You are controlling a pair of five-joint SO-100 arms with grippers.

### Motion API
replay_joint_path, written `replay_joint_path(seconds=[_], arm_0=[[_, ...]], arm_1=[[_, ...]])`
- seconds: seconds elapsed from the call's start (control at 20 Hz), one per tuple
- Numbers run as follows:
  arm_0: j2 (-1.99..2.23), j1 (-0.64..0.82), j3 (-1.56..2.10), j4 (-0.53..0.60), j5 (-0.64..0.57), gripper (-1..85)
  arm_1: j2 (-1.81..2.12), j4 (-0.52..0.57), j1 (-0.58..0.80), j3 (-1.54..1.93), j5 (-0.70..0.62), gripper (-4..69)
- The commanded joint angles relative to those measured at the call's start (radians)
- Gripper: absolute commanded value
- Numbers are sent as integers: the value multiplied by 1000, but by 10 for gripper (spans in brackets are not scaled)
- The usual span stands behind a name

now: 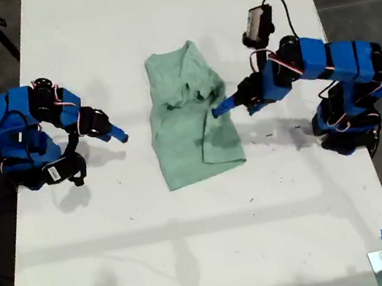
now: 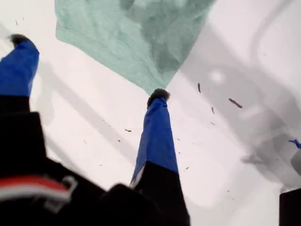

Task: Fold tshirt

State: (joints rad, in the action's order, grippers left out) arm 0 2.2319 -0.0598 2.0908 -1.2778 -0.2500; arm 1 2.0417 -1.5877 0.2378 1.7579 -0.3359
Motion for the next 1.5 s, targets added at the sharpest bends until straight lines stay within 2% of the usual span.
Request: replay_joint_path(seconds=[0.0,0.6,0.85,1.0,1.35,1.45], arm_0=[[-34,-20,-94,26,6,153],[-572,-132,-554,80,9,164],[-772,-147,-741,60,21,168],[-824,-141,-758,51,71,169],[-913,-109,-719,26,279,185],[-939,-95,-718,40,290,189]], arm_1=[[184,-3,35,97,-9,397],[334,6,71,259,-15,394],[341,6,69,261,-15,394],[353,5,63,262,-15,394],[370,5,54,270,-15,394],[371,5,48,272,-15,394]])
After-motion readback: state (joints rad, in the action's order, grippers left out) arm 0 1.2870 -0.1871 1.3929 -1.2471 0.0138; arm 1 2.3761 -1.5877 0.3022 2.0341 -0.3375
